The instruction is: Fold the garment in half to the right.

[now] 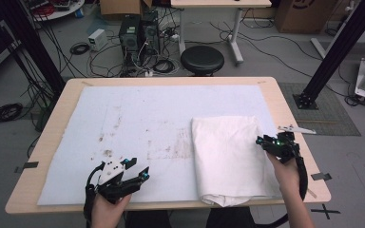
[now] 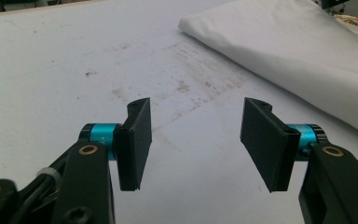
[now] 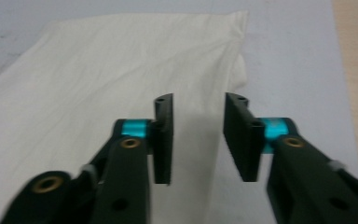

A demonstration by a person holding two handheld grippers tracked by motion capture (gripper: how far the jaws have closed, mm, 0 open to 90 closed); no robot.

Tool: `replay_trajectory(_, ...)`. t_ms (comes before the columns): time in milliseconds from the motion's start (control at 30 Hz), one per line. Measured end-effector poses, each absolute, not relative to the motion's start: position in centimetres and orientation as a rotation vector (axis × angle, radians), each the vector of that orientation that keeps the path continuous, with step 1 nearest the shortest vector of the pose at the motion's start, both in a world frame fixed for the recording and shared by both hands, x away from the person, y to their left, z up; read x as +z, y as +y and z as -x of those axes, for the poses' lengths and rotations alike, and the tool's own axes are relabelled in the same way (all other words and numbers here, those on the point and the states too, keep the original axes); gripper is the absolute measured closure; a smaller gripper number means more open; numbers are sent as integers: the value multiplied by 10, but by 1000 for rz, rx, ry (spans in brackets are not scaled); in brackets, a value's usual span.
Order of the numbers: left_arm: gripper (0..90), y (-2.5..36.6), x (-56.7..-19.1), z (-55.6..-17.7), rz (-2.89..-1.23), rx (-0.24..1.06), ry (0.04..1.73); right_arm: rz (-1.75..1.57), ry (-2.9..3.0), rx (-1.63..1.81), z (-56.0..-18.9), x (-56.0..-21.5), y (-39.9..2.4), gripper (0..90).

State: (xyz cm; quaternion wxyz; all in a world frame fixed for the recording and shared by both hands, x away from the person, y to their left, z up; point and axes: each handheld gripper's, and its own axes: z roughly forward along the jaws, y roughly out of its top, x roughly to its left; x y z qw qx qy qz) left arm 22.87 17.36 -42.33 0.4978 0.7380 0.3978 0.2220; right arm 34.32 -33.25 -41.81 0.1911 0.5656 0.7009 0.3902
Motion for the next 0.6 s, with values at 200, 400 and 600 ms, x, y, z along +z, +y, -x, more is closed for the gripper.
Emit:
replay_trajectory(200, 409, 182, -431, -230, -1791, 535, 987, -1615, 1979, 990, -353, -431, -339, 900)
replay_trajectory(400, 409, 187, -432, -230, -1771, 526, 1013, -1615, 1899, 1052, -352, -428, -356, 790)
replay_trajectory(600, 409, 185, -432, -231, -1769, 528, 1019, -1576, 1881, 1040, -370, -415, -336, 620)
